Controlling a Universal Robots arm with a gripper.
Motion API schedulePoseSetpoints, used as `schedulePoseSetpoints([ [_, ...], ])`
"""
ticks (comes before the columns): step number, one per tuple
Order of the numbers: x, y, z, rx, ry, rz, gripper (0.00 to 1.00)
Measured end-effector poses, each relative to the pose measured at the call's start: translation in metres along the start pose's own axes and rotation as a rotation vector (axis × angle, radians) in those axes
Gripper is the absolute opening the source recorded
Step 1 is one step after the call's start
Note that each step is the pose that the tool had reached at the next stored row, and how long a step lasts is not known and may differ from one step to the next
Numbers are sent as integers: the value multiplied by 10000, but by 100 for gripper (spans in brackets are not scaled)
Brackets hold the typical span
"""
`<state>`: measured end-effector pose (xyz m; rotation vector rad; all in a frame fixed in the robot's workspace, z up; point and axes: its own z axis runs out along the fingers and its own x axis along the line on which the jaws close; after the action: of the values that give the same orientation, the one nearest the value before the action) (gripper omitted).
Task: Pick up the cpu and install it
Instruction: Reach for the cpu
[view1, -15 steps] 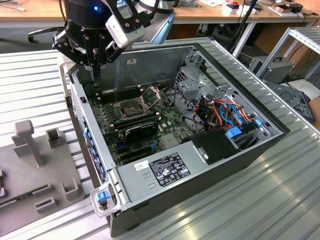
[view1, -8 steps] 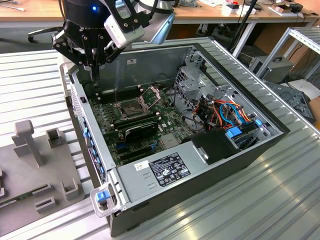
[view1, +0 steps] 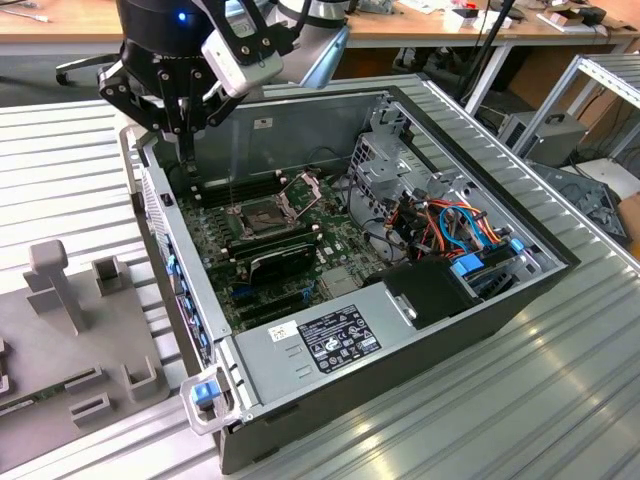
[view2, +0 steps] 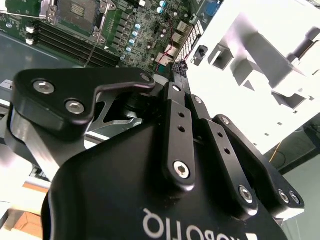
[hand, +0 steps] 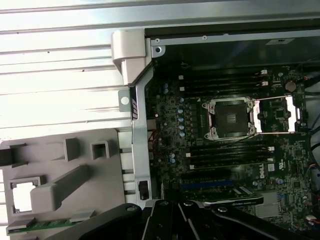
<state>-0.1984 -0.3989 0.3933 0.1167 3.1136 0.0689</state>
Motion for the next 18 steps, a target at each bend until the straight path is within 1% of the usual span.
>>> schedulePoseSetpoints([
  [18,100,-8,-3,0,0,-1,11],
])
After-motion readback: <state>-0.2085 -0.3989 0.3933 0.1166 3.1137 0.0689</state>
